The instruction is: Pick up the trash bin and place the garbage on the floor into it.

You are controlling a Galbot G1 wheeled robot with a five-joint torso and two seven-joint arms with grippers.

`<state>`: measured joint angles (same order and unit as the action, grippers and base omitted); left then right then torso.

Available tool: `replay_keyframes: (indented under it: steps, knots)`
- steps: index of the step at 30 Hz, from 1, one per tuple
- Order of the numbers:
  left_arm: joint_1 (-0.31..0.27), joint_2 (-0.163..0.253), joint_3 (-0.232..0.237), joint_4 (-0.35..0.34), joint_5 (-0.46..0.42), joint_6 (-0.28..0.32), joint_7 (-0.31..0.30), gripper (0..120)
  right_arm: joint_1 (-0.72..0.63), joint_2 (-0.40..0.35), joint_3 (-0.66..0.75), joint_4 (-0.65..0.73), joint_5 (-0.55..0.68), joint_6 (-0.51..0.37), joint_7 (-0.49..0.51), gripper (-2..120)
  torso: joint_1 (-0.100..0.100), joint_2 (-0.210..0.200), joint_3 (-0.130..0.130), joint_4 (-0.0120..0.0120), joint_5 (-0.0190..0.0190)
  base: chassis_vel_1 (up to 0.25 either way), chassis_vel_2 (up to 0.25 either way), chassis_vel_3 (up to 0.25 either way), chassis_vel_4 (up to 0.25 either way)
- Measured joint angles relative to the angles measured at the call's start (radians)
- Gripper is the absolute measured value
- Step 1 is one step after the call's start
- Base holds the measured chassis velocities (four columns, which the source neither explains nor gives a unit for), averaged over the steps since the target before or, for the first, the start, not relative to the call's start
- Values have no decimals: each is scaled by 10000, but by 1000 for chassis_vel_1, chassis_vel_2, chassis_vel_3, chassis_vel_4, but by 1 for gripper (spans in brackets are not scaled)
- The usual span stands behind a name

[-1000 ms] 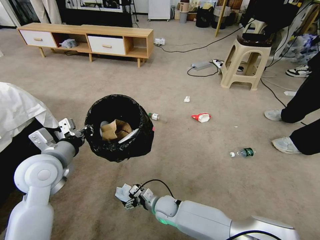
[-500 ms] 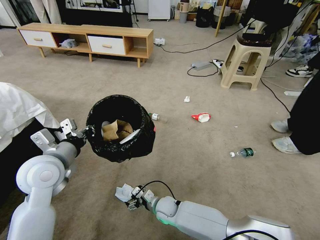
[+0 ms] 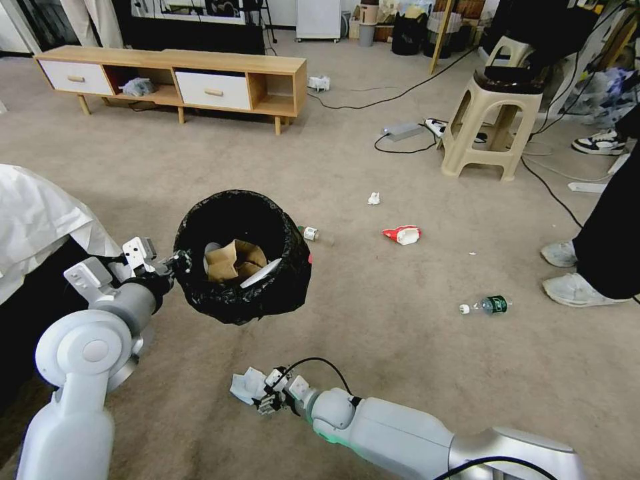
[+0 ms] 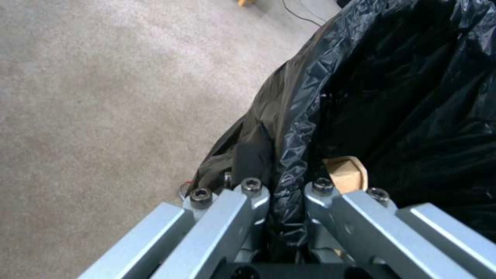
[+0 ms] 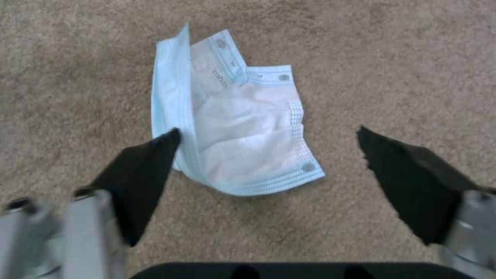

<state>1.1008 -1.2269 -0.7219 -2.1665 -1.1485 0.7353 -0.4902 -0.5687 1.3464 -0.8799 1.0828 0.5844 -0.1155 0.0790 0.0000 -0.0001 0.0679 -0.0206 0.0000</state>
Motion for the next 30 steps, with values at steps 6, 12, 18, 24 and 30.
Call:
replay_keyframes:
  steps: [6,12,18,24,30]
  knots:
    - [-32,-3,16,55,-4,0,17,0,24,7,-2,1,-4,6,-69,63,0,0,0,0,-1,0,0,0,0]
    - [-85,8,39,97,-15,0,28,0,17,16,-35,68,-4,-4,-72,41,0,0,0,0,0,0,0,0,0]
    - [-89,-27,53,128,-13,0,42,0,-18,-3,-105,109,-22,-43,-41,22,0,0,0,0,0,0,0,0,0]
    - [-88,-100,77,132,36,0,71,0,-75,-182,-345,525,46,-178,70,19,0,0,0,0,0,0,0,0,0]
    - [-76,-154,106,141,136,0,104,0,-85,-248,-343,710,68,-192,143,24,0,0,0,0,0,0,0,0,0]
